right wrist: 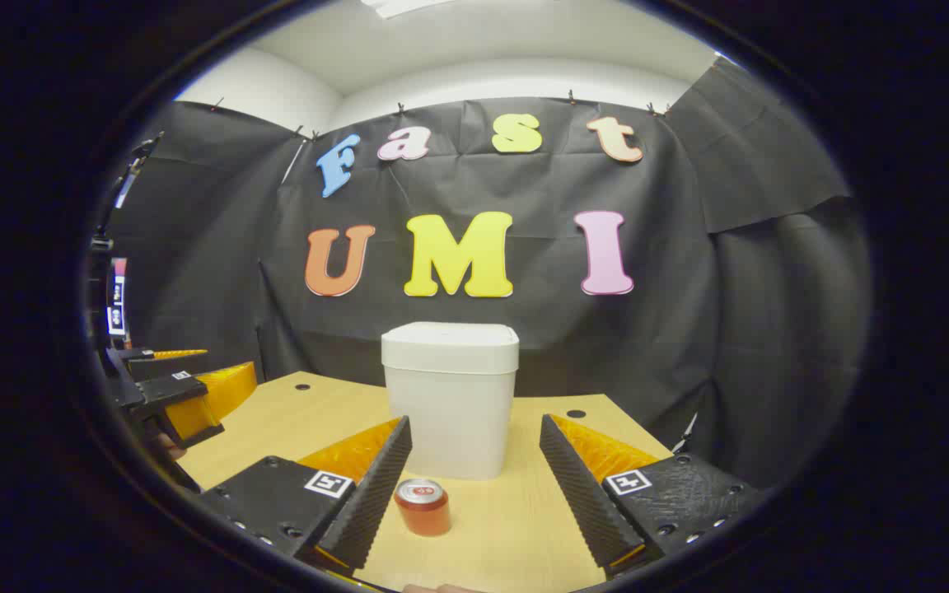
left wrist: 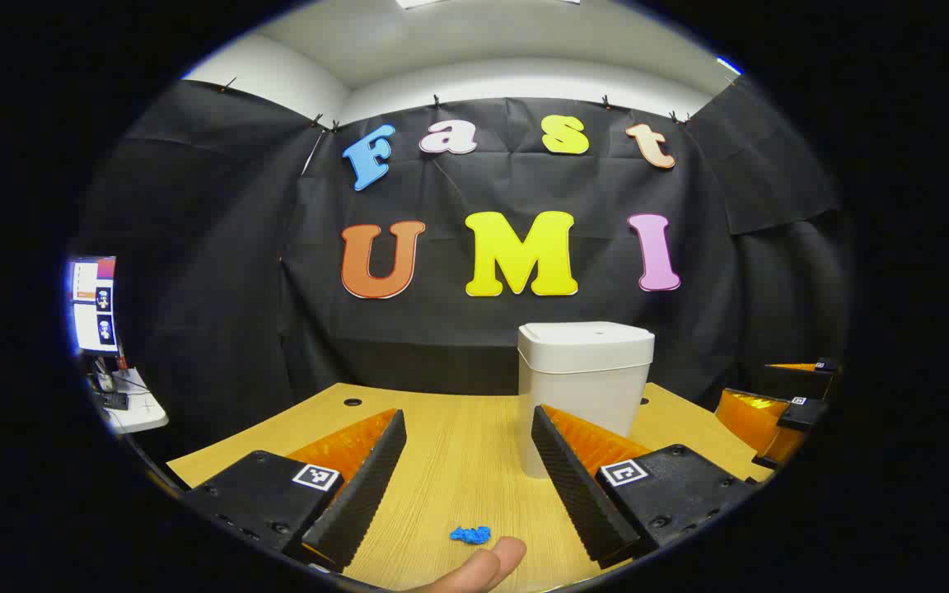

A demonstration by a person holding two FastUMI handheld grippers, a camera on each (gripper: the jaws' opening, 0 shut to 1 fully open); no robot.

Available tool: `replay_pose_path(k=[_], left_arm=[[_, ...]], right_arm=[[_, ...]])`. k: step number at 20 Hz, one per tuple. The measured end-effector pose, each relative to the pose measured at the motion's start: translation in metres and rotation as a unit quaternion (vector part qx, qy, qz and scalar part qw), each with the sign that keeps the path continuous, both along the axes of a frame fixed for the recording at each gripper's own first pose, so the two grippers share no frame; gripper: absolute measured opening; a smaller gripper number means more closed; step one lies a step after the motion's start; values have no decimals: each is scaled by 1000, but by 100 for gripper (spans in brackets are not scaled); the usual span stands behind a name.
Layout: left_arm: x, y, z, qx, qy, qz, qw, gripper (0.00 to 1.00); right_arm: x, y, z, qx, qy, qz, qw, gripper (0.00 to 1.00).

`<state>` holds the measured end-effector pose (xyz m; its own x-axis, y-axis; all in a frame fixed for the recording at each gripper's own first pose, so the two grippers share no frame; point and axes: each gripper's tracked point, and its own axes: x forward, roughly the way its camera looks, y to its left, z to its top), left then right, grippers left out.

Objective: Press the lid of the desktop garbage bin to open it, pick up the crumpled paper on the desktop and throw it into the bin, then pick up the pop can on the desktop and drop it into the bin, and finally close the garbage bin lid.

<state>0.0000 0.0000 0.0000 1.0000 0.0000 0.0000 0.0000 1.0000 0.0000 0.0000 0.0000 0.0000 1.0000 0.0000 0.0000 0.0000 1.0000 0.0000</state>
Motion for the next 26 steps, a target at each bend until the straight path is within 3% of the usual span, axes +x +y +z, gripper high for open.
replay_pose_path(k=[5,19,22,23,26], left_arm=[[-5,0,1,-4,1,-8,1000,99],[2,8,-9,-3,18,-5,1000,99],[2,5,-12,-6,25,-14,1000,99],[1,2,-12,-11,28,-20,999,99],[2,8,-7,-3,18,-8,1000,100]], right_arm=[[-6,2,8,5,-4,6,1000,96],[-10,-24,10,10,-18,-26,999,96],[-4,-28,9,-9,-18,-42,999,95],[-2,-23,11,-11,-18,-34,999,99],[3,-19,20,-22,-21,-21,999,95]])
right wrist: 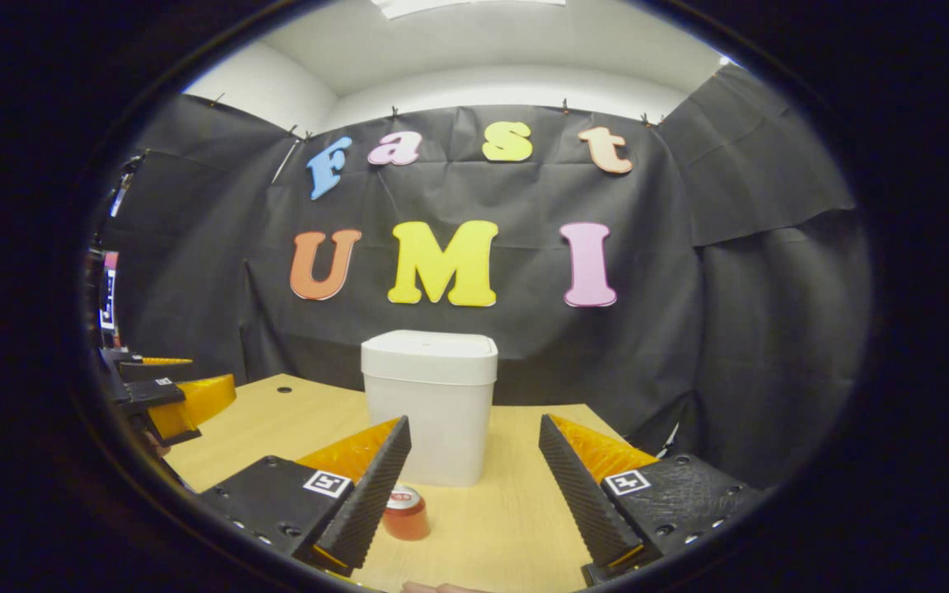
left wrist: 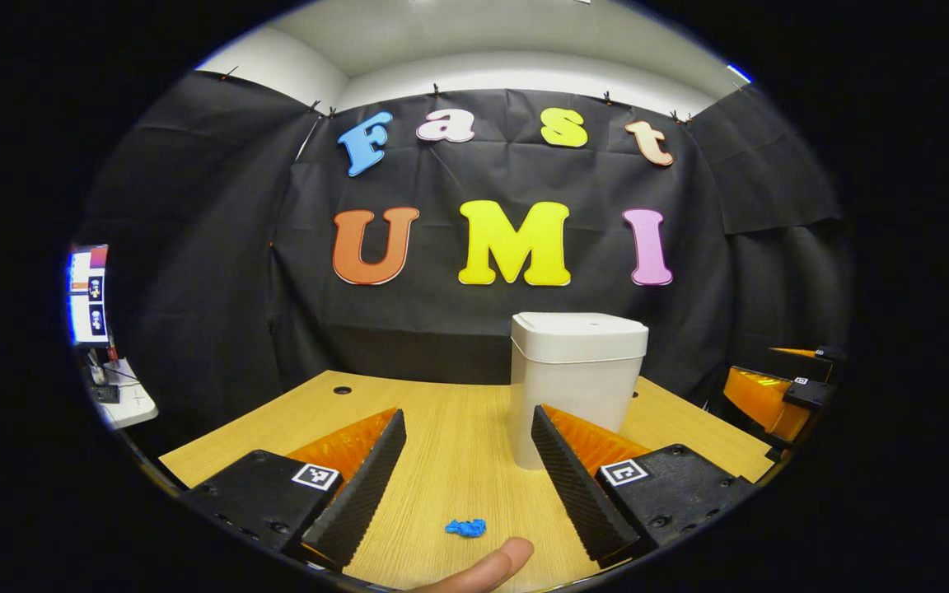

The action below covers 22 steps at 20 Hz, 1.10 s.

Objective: Press the lid of the desktop garbage bin to open it, pick up the crumpled paper on the desktop and throw it into the bin, then pick up the pop can on the desktop and drop it into the bin, and finally close the garbage bin lid.

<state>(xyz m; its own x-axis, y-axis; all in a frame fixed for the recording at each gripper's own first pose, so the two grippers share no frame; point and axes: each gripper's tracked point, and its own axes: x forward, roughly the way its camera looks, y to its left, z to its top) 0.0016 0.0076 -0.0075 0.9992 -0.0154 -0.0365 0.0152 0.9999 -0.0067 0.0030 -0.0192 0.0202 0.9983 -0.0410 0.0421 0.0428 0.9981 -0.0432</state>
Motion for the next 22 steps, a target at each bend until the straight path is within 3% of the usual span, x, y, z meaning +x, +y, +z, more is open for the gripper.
replay_pose_path(k=[6,8,9,10,14,16,18,20,21,22], left_arm=[[1,-12,-9,6,14,-15,1000,99],[0,-13,-9,9,16,-15,1000,99],[0,-12,-10,10,16,-14,1000,99],[-1,-10,-8,11,14,-13,1000,99],[1,-3,-7,7,11,-6,1000,99],[4,3,-9,6,16,-2,1000,99],[7,8,-13,2,22,3,1000,99],[10,11,-16,-1,29,6,1000,99],[11,14,-18,-2,33,9,999,99],[12,15,-19,-2,36,10,999,99]], right_arm=[[21,25,38,-27,-33,33,999,94],[34,31,45,-23,-30,37,999,94],[40,39,48,-12,-22,48,999,84],[46,46,51,1,-15,59,998,87],[72,70,76,19,-1,92,996,60],[83,81,86,31,9,116,993,51],[94,93,99,47,10,134,990,25],[109,86,105,39,16,112,993,14],[117,86,108,40,20,111,993,1],[126,90,108,42,25,111,993,1]])
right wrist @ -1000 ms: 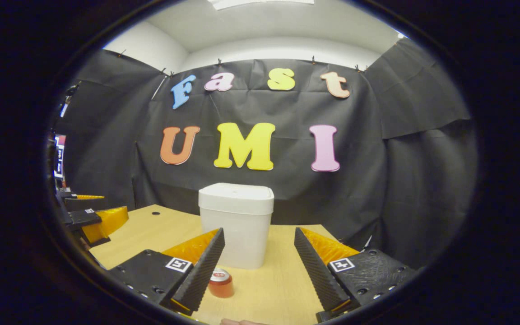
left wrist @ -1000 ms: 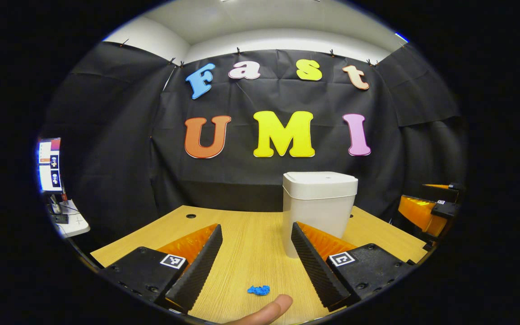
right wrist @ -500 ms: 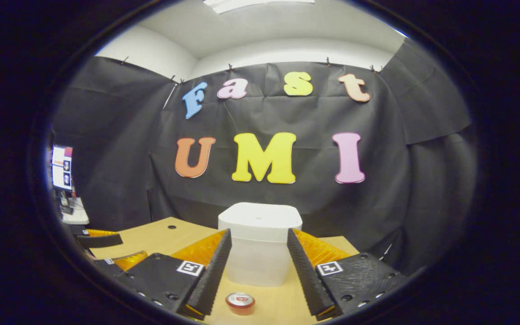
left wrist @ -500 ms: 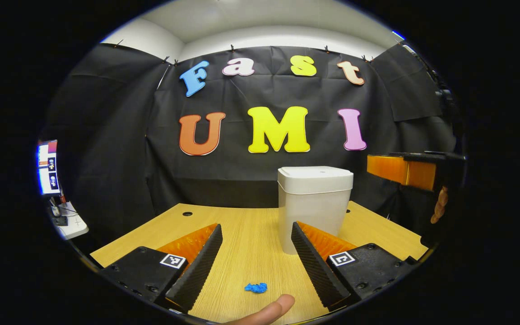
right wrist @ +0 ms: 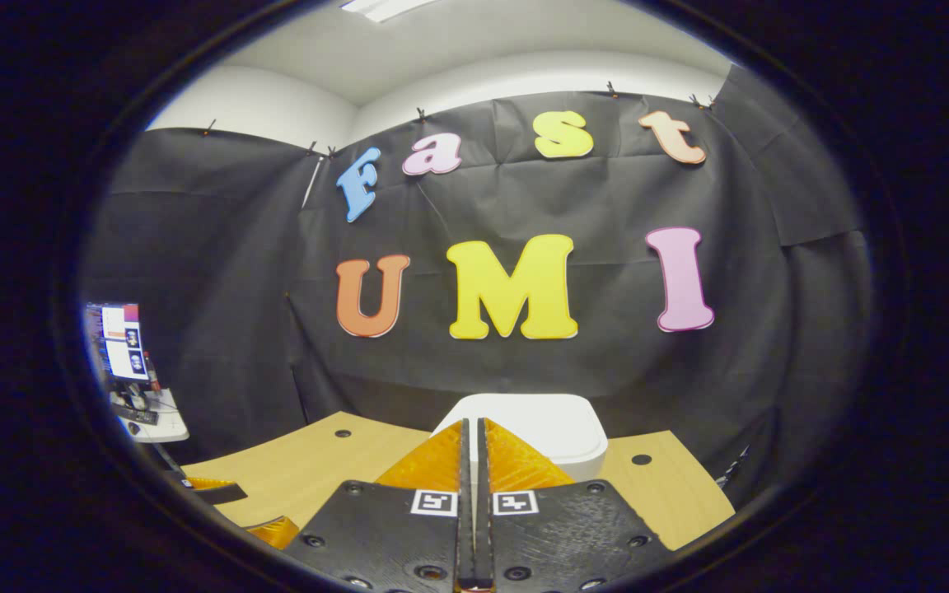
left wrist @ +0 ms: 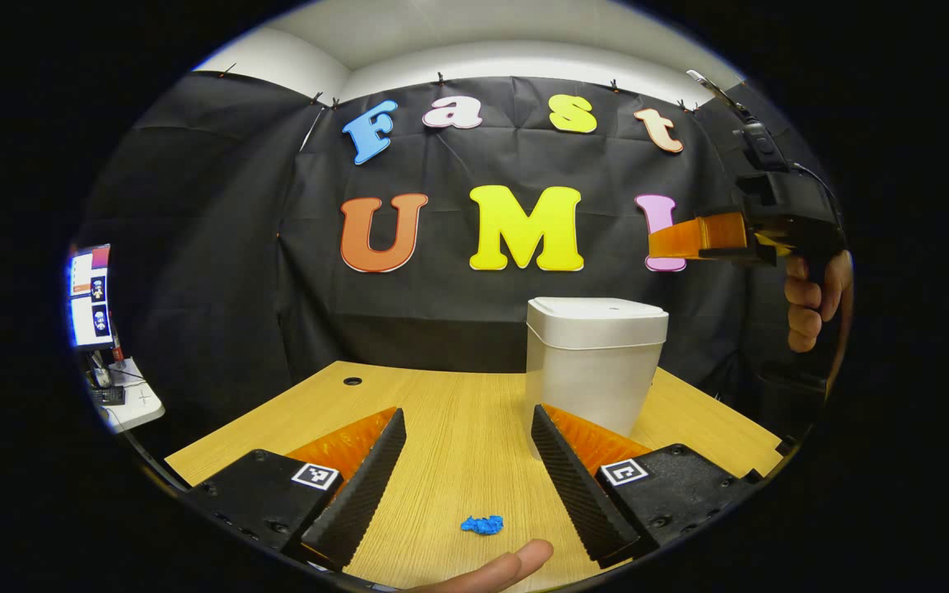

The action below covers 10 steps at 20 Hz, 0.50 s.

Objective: Press the lid of the desktop garbage bin to open it, pick up the crumpled paper on the desktop and throw it into the bin, then pick up the pop can on the desktop and drop it into the bin, and finally close the garbage bin lid.

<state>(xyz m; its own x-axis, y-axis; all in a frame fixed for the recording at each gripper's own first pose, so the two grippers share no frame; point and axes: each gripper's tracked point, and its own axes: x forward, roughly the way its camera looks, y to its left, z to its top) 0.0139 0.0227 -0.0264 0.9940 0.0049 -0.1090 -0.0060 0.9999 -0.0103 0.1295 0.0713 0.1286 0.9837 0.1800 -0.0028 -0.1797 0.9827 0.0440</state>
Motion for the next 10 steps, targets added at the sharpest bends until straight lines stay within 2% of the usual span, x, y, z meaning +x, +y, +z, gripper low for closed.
replay_pose_path(k=[5,10], left_arm=[[3,2,-2,4,3,-3,1000,99],[4,8,0,8,1,-1,1000,99]], right_arm=[[54,-10,-17,-15,45,-36,998,0],[106,-31,-58,6,120,-75,990,0]])
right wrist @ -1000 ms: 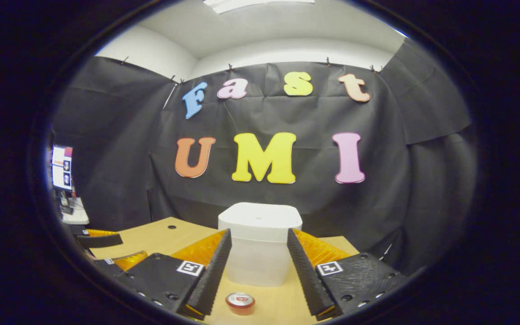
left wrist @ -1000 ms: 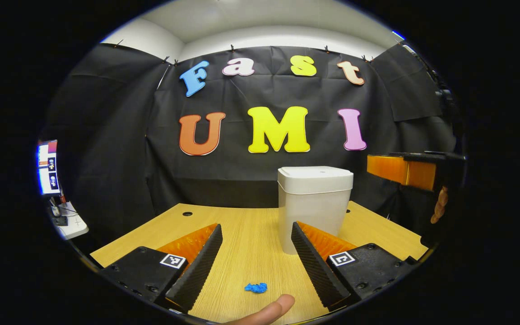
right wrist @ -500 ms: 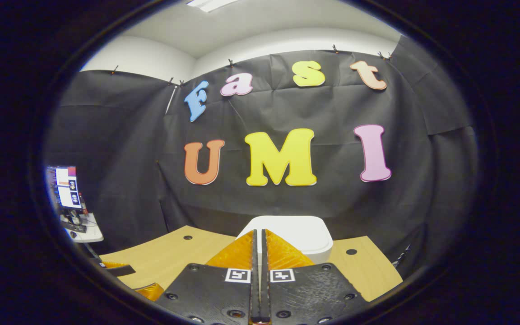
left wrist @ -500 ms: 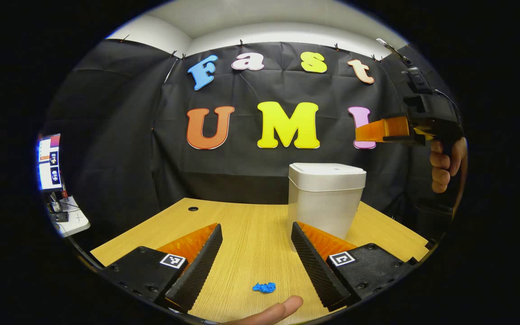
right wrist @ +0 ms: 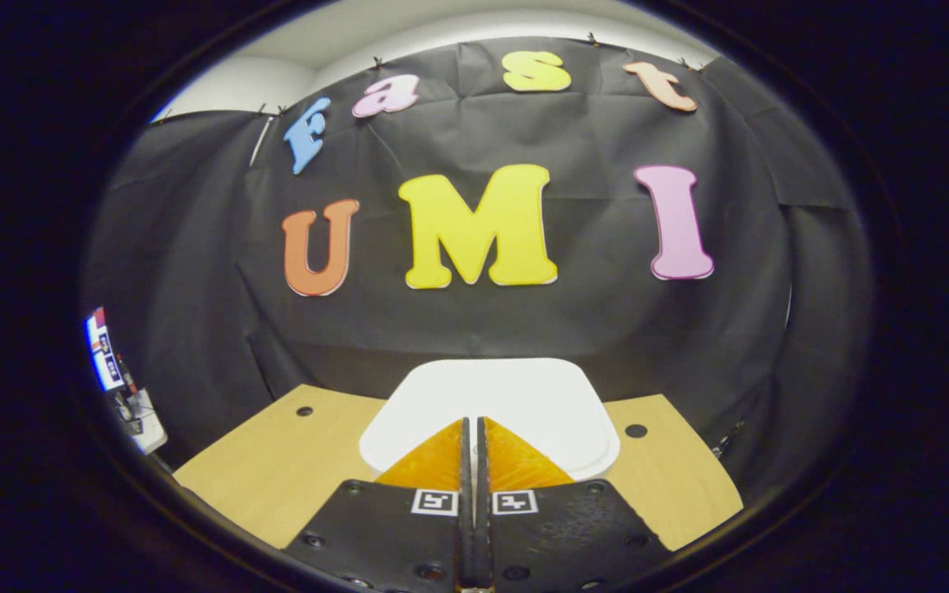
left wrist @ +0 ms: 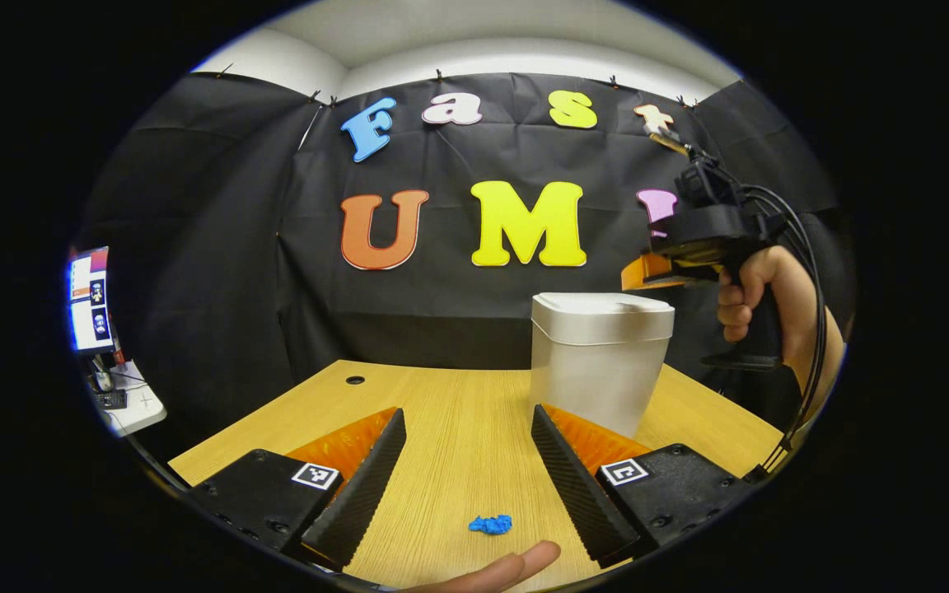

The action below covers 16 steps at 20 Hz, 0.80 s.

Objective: Press the lid of the desktop garbage bin to open it, pick up the crumpled paper on the desktop and throw it into the bin, then pick up the pop can on the desktop and drop it into the bin, and finally close the garbage bin lid.

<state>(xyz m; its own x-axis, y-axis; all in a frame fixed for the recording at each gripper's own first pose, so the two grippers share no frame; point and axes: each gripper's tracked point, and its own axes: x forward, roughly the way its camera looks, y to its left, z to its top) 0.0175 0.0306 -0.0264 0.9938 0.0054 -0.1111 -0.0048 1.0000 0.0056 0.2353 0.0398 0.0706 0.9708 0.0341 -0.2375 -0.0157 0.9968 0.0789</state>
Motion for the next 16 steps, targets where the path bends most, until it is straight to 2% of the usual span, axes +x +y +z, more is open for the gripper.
replay_pose_path(k=[2,7,12,15,16], left_arm=[[-1,5,2,-1,-1,5,1000,99],[6,13,-7,-10,13,12,1000,99],[6,11,-12,-11,24,16,1000,99],[8,11,-11,-4,19,14,1000,99],[8,11,-12,-2,20,14,1000,99]], right_arm=[[7,2,-11,7,17,2,1000,0],[5,1,-16,-13,16,10,1000,1],[-6,-2,2,21,-31,-3,999,1],[-24,-4,7,-4,-87,-20,996,79],[-28,-5,8,-17,-102,-25,994,80]])
